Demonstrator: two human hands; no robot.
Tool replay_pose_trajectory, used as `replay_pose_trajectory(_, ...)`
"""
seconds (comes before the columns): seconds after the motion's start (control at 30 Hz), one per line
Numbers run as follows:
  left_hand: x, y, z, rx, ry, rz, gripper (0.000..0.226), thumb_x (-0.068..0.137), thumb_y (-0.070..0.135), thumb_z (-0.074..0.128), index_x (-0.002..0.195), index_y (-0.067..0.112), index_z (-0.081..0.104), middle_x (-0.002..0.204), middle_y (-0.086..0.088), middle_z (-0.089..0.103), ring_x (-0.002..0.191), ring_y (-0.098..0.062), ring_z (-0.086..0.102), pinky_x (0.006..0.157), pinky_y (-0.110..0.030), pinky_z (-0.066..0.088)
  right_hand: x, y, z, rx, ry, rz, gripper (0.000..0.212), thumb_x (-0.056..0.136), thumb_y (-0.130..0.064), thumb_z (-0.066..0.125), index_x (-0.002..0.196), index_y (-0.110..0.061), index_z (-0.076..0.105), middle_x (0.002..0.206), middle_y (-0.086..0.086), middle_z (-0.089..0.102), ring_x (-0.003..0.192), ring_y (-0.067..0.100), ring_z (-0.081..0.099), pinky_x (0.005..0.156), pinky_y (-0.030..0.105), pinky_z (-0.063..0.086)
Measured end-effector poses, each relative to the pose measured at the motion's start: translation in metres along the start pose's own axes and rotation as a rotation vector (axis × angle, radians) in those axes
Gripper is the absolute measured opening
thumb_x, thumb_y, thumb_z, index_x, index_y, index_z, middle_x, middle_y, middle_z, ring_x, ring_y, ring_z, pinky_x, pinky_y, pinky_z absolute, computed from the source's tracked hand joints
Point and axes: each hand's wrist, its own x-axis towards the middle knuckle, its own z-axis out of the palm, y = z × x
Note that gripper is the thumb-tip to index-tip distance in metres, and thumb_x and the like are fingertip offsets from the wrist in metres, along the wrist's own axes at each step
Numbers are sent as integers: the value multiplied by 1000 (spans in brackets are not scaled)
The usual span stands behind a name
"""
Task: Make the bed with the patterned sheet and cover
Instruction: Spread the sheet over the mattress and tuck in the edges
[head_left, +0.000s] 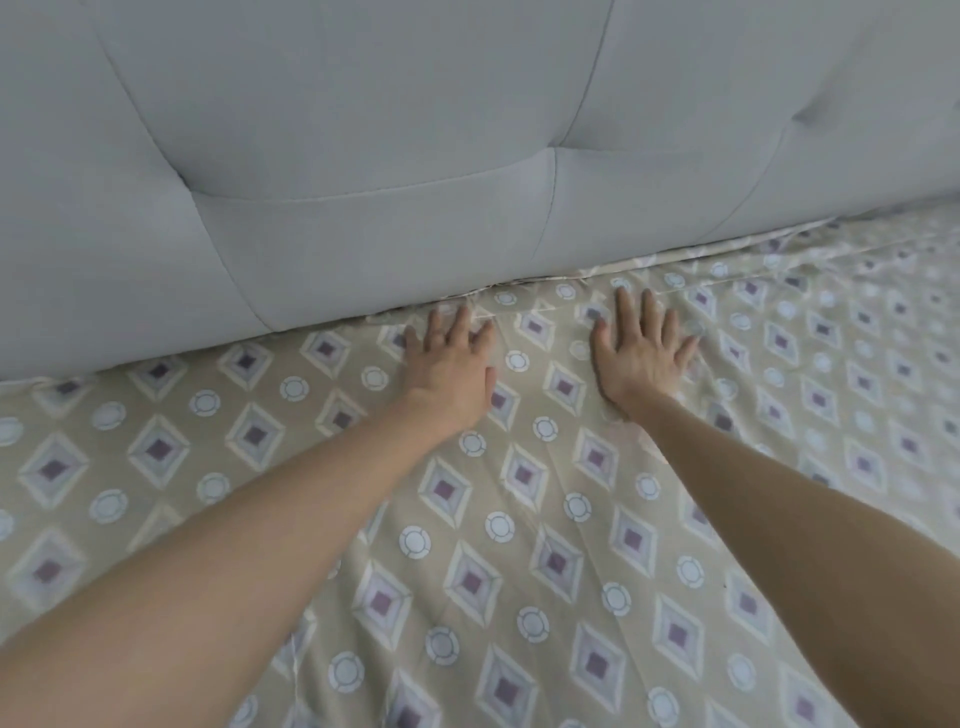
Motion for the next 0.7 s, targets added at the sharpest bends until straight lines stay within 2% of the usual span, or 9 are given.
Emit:
replay_pose_trajectory(0.1,12,29,11,-6,-48,-23,68,98,50,17,149,19,-16,155,-12,-25,140,-41,-24,112,-60,-10,25,18,-5,47,20,153,59,96,-47,10,152,-33,-1,160,-3,-8,147,21,-10,114,57,-10)
replay_pose_trajectory(0.17,24,38,17,-4,-53,-55,73,95,58,11,146,20,-24,151,-13,-34,137,-39,-32,109,-61,-16,43,23,-6,38,47,147,58,96,-44,10,152,-33,-1,160,-5,-7,147,23,-9,114,58,-9)
replay_pose_trajectory(0.23,36,38,19,-11,-18,-23,76,93,62,11,146,19,-24,151,-11,-33,139,-32,-32,110,-57,-18,57,25,-5,12,74,70,59,95,-40,13,152,-31,0,160,-6,-4,147,24,-7,115,56,-8)
replay_pose_trajectory(0.33,55,37,16,-24,54,110,80,93,62,14,149,14,-18,156,-5,-24,143,-19,-23,116,-45,-16,77,26,-4,12,112,-48,62,93,-35,21,153,-22,13,160,-4,8,148,23,-3,118,51,-5)
replay_pose_trajectory(0.43,72,38,10,-6,66,198,80,94,61,15,149,12,-15,157,-1,-19,145,-14,-17,118,-39,-11,95,28,-5,6,143,-144,62,87,-33,23,146,-17,29,154,1,26,146,24,9,118,49,0)
replay_pose_trajectory(0.6,95,49,0,-59,65,207,81,93,61,25,152,12,-3,160,-1,-6,147,-14,-5,120,-33,-2,109,29,-8,-6,172,-212,56,81,-34,24,127,-11,47,135,11,48,133,28,32,117,44,14)
replay_pose_trajectory(0.7,99,56,-2,-60,88,190,83,93,60,30,151,9,1,160,-3,1,147,-16,1,120,-34,4,115,27,-14,3,166,-241,56,81,-36,22,117,-6,53,128,17,52,127,30,38,114,41,22)
